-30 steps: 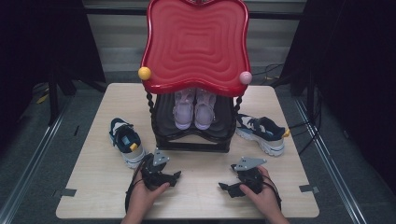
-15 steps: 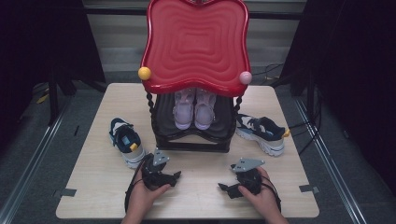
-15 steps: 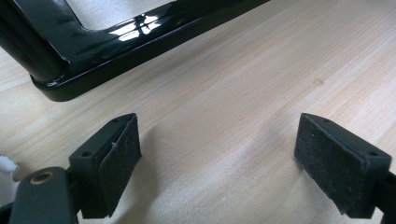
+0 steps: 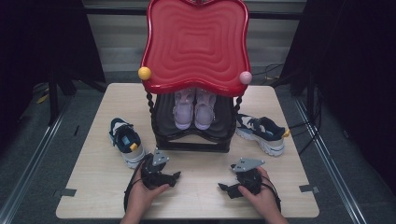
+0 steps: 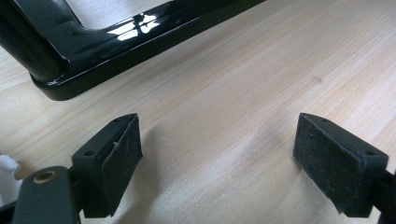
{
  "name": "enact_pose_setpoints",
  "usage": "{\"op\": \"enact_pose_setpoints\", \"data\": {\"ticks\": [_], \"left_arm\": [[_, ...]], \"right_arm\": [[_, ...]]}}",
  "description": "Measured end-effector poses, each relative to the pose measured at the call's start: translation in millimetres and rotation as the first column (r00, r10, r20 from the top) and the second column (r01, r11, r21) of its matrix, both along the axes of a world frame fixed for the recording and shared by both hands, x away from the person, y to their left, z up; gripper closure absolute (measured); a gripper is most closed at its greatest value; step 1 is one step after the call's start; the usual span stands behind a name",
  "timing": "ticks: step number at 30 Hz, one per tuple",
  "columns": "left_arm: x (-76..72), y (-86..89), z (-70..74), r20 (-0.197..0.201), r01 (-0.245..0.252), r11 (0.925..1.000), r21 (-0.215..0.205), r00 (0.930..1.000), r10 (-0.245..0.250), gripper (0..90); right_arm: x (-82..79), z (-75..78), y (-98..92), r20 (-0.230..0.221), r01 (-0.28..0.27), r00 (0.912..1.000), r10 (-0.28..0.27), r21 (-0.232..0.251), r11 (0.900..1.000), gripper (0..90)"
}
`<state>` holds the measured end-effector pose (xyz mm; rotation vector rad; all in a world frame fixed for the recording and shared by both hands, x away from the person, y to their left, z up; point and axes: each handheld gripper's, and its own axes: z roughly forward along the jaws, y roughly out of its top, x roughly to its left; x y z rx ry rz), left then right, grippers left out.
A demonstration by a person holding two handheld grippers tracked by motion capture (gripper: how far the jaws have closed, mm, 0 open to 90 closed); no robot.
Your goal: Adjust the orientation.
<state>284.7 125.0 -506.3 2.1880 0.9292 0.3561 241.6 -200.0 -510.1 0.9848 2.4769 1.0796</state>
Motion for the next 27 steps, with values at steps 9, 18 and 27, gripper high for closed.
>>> {"op": "enact_pose_setpoints", "data": {"ticks": [9, 18, 27], "left_arm": [[-2.0, 1.6, 8.3, -0.025, 0.017, 0.9998, 0.003, 0.9995, -0.017, 15.3], [-3.9, 6.7, 25.6, -0.092, 0.064, 0.9979, 0.011, 0.9938, -0.062, 15.2], [-5.4, 12.5, 41.7, -0.097, 0.082, 0.9966, -0.007, 0.9918, -0.083, 15.3]], "right_arm": [[0.0, 0.0, 0.0, 0.0, 0.0, 1.0, 0.0, 0.0, 1.0, 13.7], [0.2, 0.0, -0.1, 0.001, -0.001, 1.0, 0.001, 0.0, 1.0, 13.7], [0.4, 0.0, -0.2, -0.001, -0.004, 1.0, 0.004, 0.001, 1.0, 13.6]]}}
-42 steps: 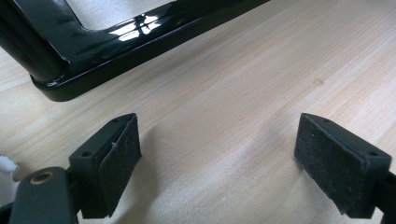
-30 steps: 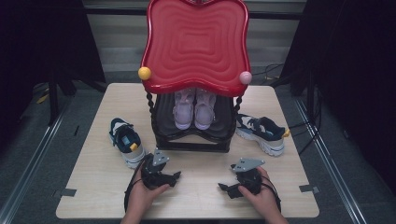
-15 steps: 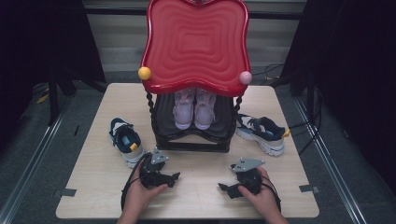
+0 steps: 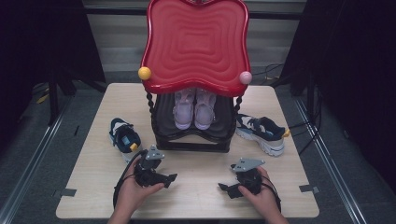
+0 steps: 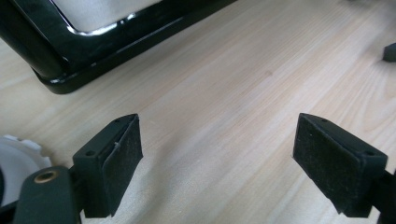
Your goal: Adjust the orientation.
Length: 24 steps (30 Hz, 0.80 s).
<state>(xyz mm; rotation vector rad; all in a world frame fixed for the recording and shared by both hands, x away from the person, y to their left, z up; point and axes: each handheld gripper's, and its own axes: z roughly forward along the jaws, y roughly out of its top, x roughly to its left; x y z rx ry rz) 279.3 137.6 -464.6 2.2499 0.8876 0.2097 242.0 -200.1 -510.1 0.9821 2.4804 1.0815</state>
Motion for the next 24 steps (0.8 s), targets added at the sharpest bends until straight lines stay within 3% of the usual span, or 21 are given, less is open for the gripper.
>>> {"op": "enact_pose_setpoints", "data": {"ticks": [8, 12, 16, 24], "left_arm": [[-1.2, 6.5, 21.0, 0.034, 0.001, 0.9998, -0.019, 0.9994, 0.0, 16.5], [2.2, 19.9, 36.2, 0.064, -0.031, 0.9994, -0.015, 0.9974, 0.032, 16.4], [7.4, 33.2, 45.0, 0.089, -0.063, 0.998, 0.004, 0.9941, 0.062, 16.8], [15.9, 52.3, 51.0, 0.096, -0.106, 0.9931, 0.05, 0.9903, 0.101, 19.4]], "right_arm": [[0.5, 0.0, -0.2, -0.001, -0.002, 1.0, 0.002, 0.001, 1.0, 13.5], [0.5, 0.0, -0.2, 0.0, -0.002, 1.0, 0.002, 0.0, 1.0, 13.5], [0.5, 0.0, -0.2, -0.001, -0.002, 1.0, 0.002, 0.0, 1.0, 13.5], [0.6, -0.1, -0.2, -0.001, -0.004, 1.0, 0.004, 0.003, 1.0, 13.5]]}}
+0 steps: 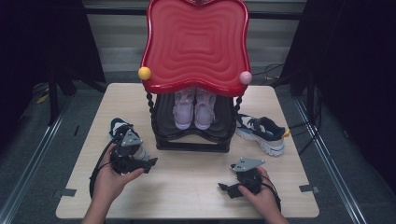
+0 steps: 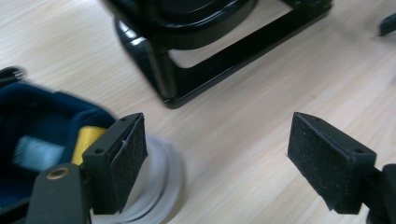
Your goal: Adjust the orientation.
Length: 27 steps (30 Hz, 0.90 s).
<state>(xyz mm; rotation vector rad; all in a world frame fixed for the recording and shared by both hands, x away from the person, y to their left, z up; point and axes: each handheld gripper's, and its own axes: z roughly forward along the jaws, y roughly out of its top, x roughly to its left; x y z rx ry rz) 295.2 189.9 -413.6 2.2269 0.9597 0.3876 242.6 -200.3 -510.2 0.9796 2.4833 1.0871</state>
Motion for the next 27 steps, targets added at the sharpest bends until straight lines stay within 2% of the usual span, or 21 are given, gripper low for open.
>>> {"op": "enact_pose_setpoints", "data": {"ticks": [1, 5, 8, 9, 11, 12, 13, 15, 16, 17, 21, 25, 27], "left_arm": [[-1.0, 1.7, 2.0, 0.02, -0.003, 0.9999, 0.012, 0.9998, 0.003, 19.7], [0.7, 6.3, 6.5, 0.029, -0.002, 0.9999, 0.017, 0.9996, 0.001, 19.8], [8.1, 16.2, 10.8, 0.025, 0.001, 0.9998, -0.02, 0.9997, 0.0, 22.6], [8.1, 16.2, 10.8, 0.025, 0.001, 0.9998, -0.02, 0.9997, 0.0, 22.6], [11.1, 17.9, 15.0, 0.051, 0.011, 0.9997, -0.022, 0.9987, -0.01, 22.5], [11.7, 18.4, 16.5, 0.054, 0.005, 0.9994, -0.034, 0.9985, -0.003, 22.5], [13.1, 19.2, 17.3, 0.05, 0.001, 0.9997, -0.026, 0.9988, 0.0, 22.4], [18.4, 21.9, 14.7, 0.04, -0.023, 0.9997, -0.007, 0.9989, 0.023, 21.8], [18.4, 21.9, 14.7, 0.04, -0.023, 0.9997, -0.007, 0.9989, 0.023, 21.5], [24.4, 26.5, 9.7, 0.018, -0.036, 0.9993, -0.011, 0.9992, 0.036, 21.3], [30.3, 29.6, 0.7, 0.001, -0.058, 0.9983, -0.003, 0.9983, 0.058, 22.8], [31.9, 32.3, -9.2, 0.016, -0.052, 0.9985, 0.017, 0.9985, 0.052, 34.4], [31.6, 32.3, -11.8, 0.008, -0.041, 0.9987, 0.031, 0.9991, 0.041, 40.8]], "right_arm": [[0.0, 0.0, 0.0, 0.0, 0.0, 1.0, 0.0, 0.0, 1.0, 13.5], [0.0, -0.1, 0.0, 0.0, 0.0, 1.0, 0.0, 0.001, 1.0, 13.6], [0.0, -0.1, 0.0, 0.0, 0.0, 1.0, 0.0, 0.001, 1.0, 13.6], [0.0, -0.1, 0.0, 0.001, 0.0, 1.0, 0.0, 0.001, 1.0, 13.6], [0.0, 0.0, 0.0, 0.0, 0.0, 1.0, 0.0, 0.0, 1.0, 13.6], [0.0, 0.0, 0.0, 0.0, 0.0, 1.0, 0.0, 0.0, 1.0, 13.6], [0.0, 0.0, 0.0, 0.0, 0.001, 1.0, -0.001, -0.001, 1.0, 13.6], [0.1, -0.1, 0.0, 0.0, 0.0, 1.0, 0.0, 0.001, 1.0, 13.5], [0.1, 0.0, 0.0, 0.0, 0.0, 1.0, 0.0, 0.0, 1.0, 13.5], [0.1, -0.1, 0.0, 0.0, 0.0, 1.0, 0.0, 0.001, 1.0, 13.6], [0.0, 0.0, 0.0, 0.0, 0.0, 1.0, 0.0, 0.0, 1.0, 13.5], [0.3, 0.0, -0.1, -0.001, -0.002, 1.0, 0.002, 0.001, 1.0, 13.4], [0.3, 0.0, -0.1, -0.001, -0.003, 1.0, 0.003, 0.001, 1.0, 13.4]]}}
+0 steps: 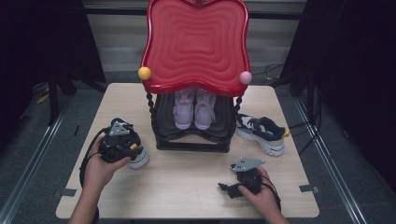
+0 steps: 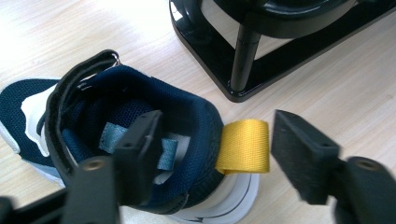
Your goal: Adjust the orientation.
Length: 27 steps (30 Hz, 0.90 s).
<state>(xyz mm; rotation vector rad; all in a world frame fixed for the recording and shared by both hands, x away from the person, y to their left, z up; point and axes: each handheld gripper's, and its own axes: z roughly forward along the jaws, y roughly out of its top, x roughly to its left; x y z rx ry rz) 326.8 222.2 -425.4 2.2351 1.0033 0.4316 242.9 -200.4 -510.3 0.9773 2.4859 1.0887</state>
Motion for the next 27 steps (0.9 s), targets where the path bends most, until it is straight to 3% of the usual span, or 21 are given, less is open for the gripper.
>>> {"op": "enact_pose_setpoints", "data": {"ticks": [4, 6, 9, 15, 21, 27], "left_arm": [[-2.5, -2.3, -1.2, 0.027, -0.005, 0.9991, 0.042, 0.9996, 0.004, 52.5], [-2.5, -1.1, -0.3, 0.02, 0.007, 0.9998, 0.018, 0.9998, -0.007, 62.2], [-4.2, -2.1, 0.9, 0.009, 0.024, 0.9995, 0.019, 0.9997, -0.024, 67.0], [-15.5, -7.8, 2.3, -0.004, 0.031, 0.9995, -0.004, 0.9995, -0.031, 68.5], [-38.5, -15.9, 4.9, -0.039, 0.056, 0.9983, -0.013, 0.9977, -0.056, 68.8], [-44.9, -16.2, 5.9, -0.057, 0.064, 0.9978, -0.013, 0.9963, -0.065, 68.5]], "right_arm": [[0.0, 0.0, 0.0, 0.0, 0.0, 1.0, 0.0, 0.0, 1.0, 13.4], [0.0, 0.0, 0.0, 0.0, 0.0, 1.0, 0.0, 0.0, 1.0, 13.4], [0.1, 0.0, 0.0, 0.0, -0.001, 1.0, 0.001, 0.0, 1.0, 13.4], [0.2, 0.0, -0.1, 0.0, -0.001, 1.0, 0.001, 0.0, 1.0, 13.4], [0.2, 0.0, 0.0, 0.0, -0.001, 1.0, 0.001, 0.0, 1.0, 13.4], [0.2, 0.0, -0.1, 0.0, -0.001, 1.0, 0.001, 0.0, 1.0, 13.4]]}}
